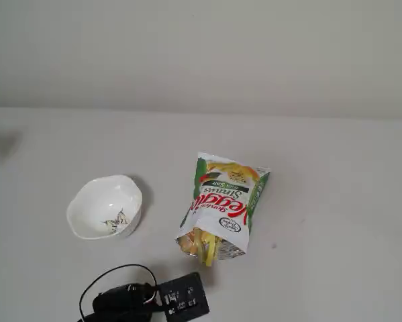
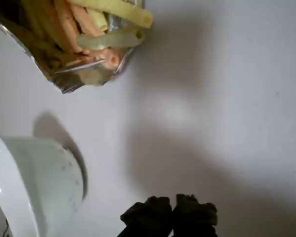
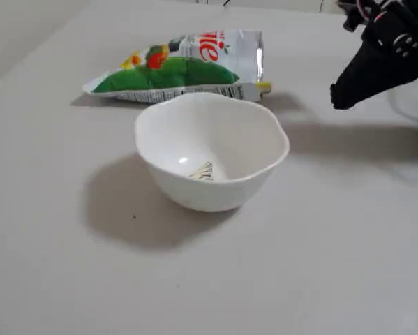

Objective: Pick up veggie straw from inside of open veggie straw packet and place it inside the bowl on the left side of the veggie straw packet

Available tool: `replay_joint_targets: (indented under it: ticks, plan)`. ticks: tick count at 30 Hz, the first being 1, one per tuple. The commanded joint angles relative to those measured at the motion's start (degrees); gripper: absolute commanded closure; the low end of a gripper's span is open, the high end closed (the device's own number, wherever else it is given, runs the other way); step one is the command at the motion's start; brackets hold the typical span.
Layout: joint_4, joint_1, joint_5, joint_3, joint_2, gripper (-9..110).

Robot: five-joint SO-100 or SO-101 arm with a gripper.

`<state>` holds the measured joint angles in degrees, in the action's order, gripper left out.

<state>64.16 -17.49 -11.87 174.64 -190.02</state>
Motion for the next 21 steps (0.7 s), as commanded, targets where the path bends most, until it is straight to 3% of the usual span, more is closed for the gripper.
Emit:
replay_joint_targets:
  ticks: [1, 3, 5, 13, 17, 21]
  plan:
    - [-1.8, -0.7, -0.7, -0.4, -0.6, 101]
    - [-3.2, -0.2, -4.7, 0.2, -0.6, 101]
    - [-3.8, 1.5, -19.9, 1.1, -0.6, 101]
    - [-12.9, 12.1, -41.2, 0.6, 0.5, 94]
    - [-21.4, 15.5, -48.6, 0.3, 5.4, 90]
    - [-32.0, 17.3, -50.9, -5.4, 23.3, 88]
